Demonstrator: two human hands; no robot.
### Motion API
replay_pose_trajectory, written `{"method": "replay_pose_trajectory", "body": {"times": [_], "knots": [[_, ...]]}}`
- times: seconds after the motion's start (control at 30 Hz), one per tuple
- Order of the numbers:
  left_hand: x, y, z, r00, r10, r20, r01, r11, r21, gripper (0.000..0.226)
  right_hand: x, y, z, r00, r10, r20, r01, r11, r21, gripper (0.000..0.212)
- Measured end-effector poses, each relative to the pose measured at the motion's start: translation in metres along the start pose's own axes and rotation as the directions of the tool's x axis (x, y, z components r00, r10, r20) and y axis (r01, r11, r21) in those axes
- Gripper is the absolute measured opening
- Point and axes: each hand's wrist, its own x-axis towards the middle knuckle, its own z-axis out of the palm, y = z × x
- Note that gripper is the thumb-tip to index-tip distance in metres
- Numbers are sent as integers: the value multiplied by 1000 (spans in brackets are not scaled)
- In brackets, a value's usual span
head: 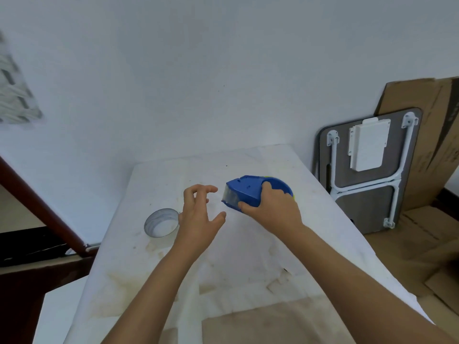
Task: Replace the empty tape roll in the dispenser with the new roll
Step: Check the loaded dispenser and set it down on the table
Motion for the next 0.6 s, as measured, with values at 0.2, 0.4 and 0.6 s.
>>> {"method": "replay_pose_trajectory", "body": {"times": [0.2, 0.4, 0.6], "knots": [[29, -14, 0, 994, -75, 78, 67, 993, 102, 48, 44, 6, 29, 995, -95, 33, 99, 978, -186, 53], [52, -21, 2, 988, -101, 118, 81, 984, 159, 43, 70, 15, 50, 994, -107, 29, 111, 956, -273, 51], [62, -24, 4, 978, -122, 168, 89, 977, 191, 39, 74, 20, 57, 989, -144, 29, 145, 927, -345, 61]]}}
